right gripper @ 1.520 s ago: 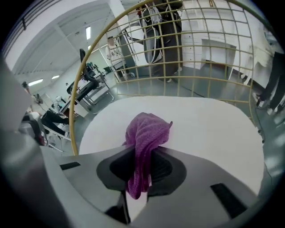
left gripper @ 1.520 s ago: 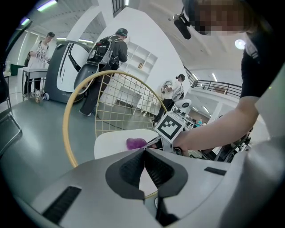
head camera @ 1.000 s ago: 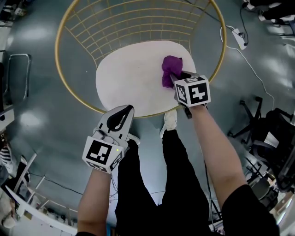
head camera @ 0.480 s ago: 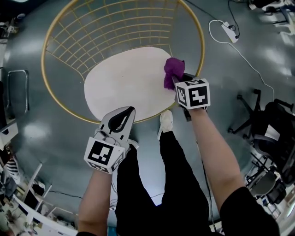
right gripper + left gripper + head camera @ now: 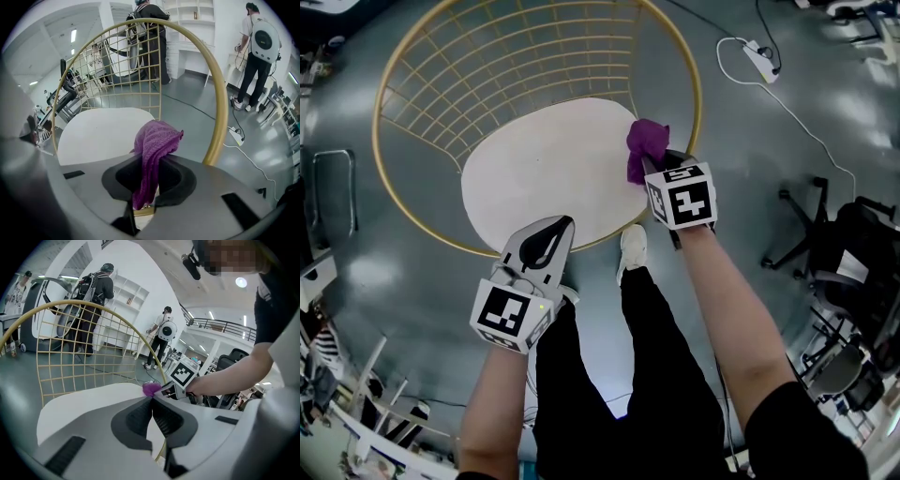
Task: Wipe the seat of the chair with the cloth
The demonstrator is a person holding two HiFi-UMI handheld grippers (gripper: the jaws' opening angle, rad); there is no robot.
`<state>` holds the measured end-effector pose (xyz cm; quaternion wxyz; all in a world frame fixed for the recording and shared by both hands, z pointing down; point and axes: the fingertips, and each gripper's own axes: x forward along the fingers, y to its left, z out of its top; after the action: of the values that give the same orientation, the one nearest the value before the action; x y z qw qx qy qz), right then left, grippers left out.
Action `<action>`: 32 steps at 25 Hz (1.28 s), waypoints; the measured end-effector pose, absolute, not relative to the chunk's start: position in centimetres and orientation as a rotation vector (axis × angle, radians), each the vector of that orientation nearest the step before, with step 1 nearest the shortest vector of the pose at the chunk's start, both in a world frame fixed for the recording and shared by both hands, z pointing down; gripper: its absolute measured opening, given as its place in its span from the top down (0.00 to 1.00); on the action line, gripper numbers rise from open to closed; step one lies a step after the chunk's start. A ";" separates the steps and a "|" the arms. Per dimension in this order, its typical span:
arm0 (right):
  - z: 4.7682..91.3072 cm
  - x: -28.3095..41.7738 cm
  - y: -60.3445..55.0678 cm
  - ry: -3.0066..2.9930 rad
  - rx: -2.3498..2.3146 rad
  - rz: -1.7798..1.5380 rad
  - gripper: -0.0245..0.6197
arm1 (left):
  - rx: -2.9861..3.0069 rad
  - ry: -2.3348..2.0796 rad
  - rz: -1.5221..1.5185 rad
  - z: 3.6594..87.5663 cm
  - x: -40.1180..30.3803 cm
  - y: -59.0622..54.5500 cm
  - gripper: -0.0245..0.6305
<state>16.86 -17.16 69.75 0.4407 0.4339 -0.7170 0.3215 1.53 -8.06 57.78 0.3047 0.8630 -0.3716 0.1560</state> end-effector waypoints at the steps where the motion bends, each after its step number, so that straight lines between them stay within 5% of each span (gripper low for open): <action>1: 69.7 16.9 -17.2 -1.781 1.078 0.798 0.85 | 2.283 -0.985 0.415 57.9 1.5 -7.9 0.94; 14: 68.3 14.0 -17.0 -1.830 1.049 0.728 0.85 | 2.252 -1.071 0.376 57.1 -1.9 -6.7 0.94; 32: 67.0 -10.8 -15.2 -2.223 0.601 0.935 0.85 | 2.112 -1.297 0.343 57.4 -15.1 -2.0 0.94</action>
<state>-10.82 -15.20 66.97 0.3223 0.2288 -0.8468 0.3561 -15.11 -2.01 57.38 0.3147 0.8013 -0.4920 0.1300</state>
